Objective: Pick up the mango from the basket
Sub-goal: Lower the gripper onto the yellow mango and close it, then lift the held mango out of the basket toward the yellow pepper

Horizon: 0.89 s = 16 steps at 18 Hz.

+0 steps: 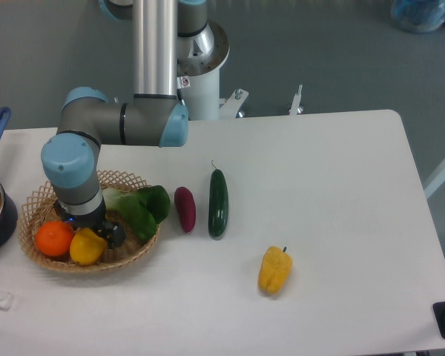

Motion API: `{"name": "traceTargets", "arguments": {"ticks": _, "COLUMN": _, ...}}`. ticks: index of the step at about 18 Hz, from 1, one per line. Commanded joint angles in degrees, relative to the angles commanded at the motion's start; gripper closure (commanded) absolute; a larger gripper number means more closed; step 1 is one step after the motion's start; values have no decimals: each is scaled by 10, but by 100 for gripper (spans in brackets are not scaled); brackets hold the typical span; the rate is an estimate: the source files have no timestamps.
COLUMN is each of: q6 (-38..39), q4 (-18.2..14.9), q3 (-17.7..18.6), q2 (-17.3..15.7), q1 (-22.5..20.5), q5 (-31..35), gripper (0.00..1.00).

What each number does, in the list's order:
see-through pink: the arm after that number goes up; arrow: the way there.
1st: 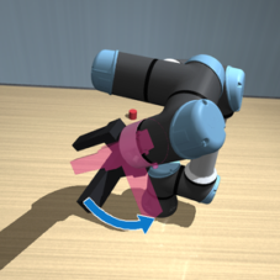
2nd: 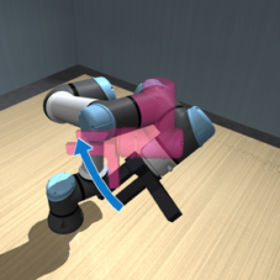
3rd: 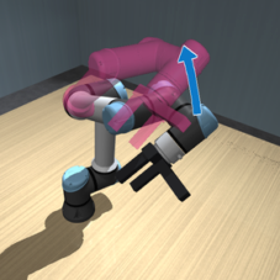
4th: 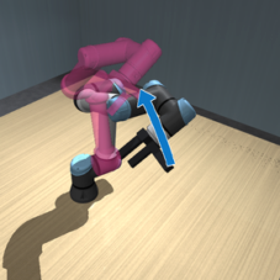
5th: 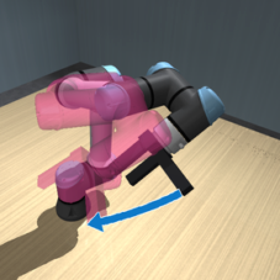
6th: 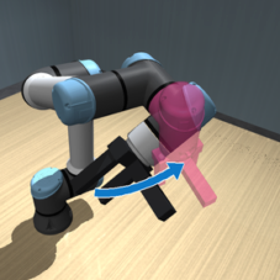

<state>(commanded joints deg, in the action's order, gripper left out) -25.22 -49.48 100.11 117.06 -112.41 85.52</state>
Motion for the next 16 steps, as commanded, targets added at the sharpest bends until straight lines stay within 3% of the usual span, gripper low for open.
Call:
{"name": "traceTargets", "arguments": {"ticks": 1, "q6": 2, "q4": 0, "q3": -1, "q2": 2, "q1": 0, "q5": 0, "gripper": 28}}
{"name": "traceTargets", "arguments": {"ticks": 2, "q6": 2, "q4": -1, "q3": 0, "q2": 1, "q1": 0, "q5": -3, "gripper": 62}}
{"name": "traceTargets", "arguments": {"ticks": 3, "q6": 2, "q4": -1, "q3": 2, "q2": 1, "q1": 0, "q5": -2, "gripper": 85}}
{"name": "traceTargets", "arguments": {"ticks": 4, "q6": 3, "q4": -1, "q3": 3, "q2": 1, "q1": 0, "q5": -1, "gripper": 98}}
{"name": "traceTargets", "arguments": {"ticks": 7, "q6": 2, "q4": -3, "q3": 3, "q2": -6, "q1": -2, "q5": -3, "gripper": 100}}
{"name": "traceTargets", "arguments": {"ticks": 11, "q6": 1, "q4": -5, "q3": 0, "q2": -42, "q1": -11, "q5": -22, "gripper": 100}}
{"name": "traceTargets", "arguments": {"ticks": 16, "q6": -4, "q4": -5, "q3": -2, "q2": -101, "q1": -82, "q5": -54, "gripper": 100}}
